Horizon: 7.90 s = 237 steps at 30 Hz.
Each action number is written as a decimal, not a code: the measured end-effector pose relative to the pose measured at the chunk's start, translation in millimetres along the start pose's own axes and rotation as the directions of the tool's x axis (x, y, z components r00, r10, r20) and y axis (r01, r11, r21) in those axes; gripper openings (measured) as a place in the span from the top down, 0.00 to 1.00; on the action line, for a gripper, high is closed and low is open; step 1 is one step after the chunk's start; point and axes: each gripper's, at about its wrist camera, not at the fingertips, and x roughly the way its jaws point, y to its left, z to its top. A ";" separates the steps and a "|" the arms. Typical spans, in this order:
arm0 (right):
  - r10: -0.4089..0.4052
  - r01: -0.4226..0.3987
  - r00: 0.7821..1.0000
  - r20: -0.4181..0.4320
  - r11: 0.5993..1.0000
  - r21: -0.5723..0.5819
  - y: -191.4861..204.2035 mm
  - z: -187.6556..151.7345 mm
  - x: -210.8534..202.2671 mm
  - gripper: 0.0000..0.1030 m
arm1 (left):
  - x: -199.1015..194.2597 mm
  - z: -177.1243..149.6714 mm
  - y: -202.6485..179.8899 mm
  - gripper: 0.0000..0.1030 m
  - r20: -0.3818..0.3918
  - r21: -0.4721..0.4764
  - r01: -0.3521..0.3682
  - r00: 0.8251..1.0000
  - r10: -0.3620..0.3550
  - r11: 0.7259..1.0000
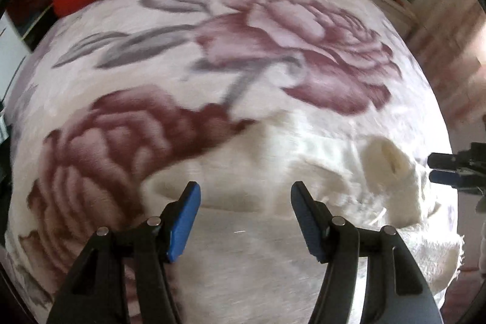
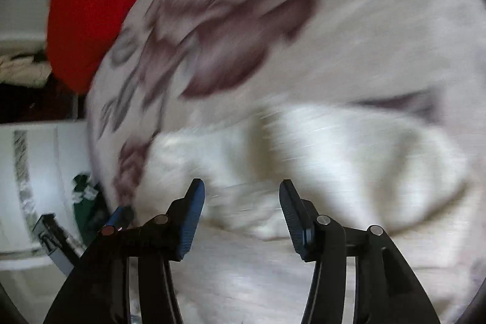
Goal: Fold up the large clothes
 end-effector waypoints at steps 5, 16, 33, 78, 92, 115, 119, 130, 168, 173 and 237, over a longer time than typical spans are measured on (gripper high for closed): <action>-0.067 0.071 0.989 -0.129 0.997 0.022 -7.3 4.4 46.8 0.48 | 52.5 5.0 -44.8 0.42 -0.096 0.102 -0.007 0.995 0.017 0.995; -0.241 0.242 0.969 0.063 0.970 -0.007 12.3 14.0 66.5 0.90 | 76.1 6.9 -43.3 0.42 -0.101 0.116 -0.030 0.994 0.042 0.993; -0.223 0.224 0.975 -0.024 0.969 0.108 -185.5 -150.9 -142.0 0.38 | -104.1 -53.9 -32.0 0.42 0.060 -0.079 0.131 0.990 -0.127 0.988; 0.164 -0.142 0.959 -0.232 0.984 0.107 -370.4 -111.1 -129.9 0.19 | -39.4 -353.7 -362.6 0.39 -0.306 -0.036 0.200 0.931 -0.201 0.979; 0.473 -0.484 0.848 -0.240 0.875 0.012 -282.8 -59.9 -23.9 0.05 | -84.9 -364.1 -339.2 0.90 -0.073 0.011 0.058 0.996 -0.057 0.998; -0.044 -0.018 0.981 -0.188 0.949 -0.313 97.8 -97.4 -12.1 0.81 | -237.6 -335.4 -52.1 0.92 0.214 -0.496 0.213 0.970 -0.119 0.842; -0.171 0.094 0.967 -0.189 0.929 -0.357 180.1 -124.4 45.7 0.81 | -210.3 -351.0 44.6 0.92 0.189 -0.610 0.219 0.974 -0.128 0.762; -0.369 0.273 0.909 -0.192 0.878 -0.392 270.9 -170.3 178.7 0.58 | -109.8 -382.3 178.2 0.78 0.066 -0.718 0.257 0.950 -0.305 0.646; 0.202 -0.192 0.962 -0.186 0.979 0.072 46.4 -17.4 176.2 0.67 | 24.8 -70.4 158.6 0.84 -0.024 -0.414 0.344 0.921 -0.388 0.843; 0.250 -0.237 0.944 -0.216 0.968 0.082 27.7 -45.8 123.0 0.38 | -42.1 -94.9 167.2 0.54 0.030 -0.453 0.450 0.870 -0.492 0.770; 0.234 -0.149 0.908 -0.348 0.955 0.255 -130.4 -465.5 36.3 0.65 | -166.6 -501.1 129.3 0.76 -0.093 -0.624 0.365 0.844 -0.529 0.691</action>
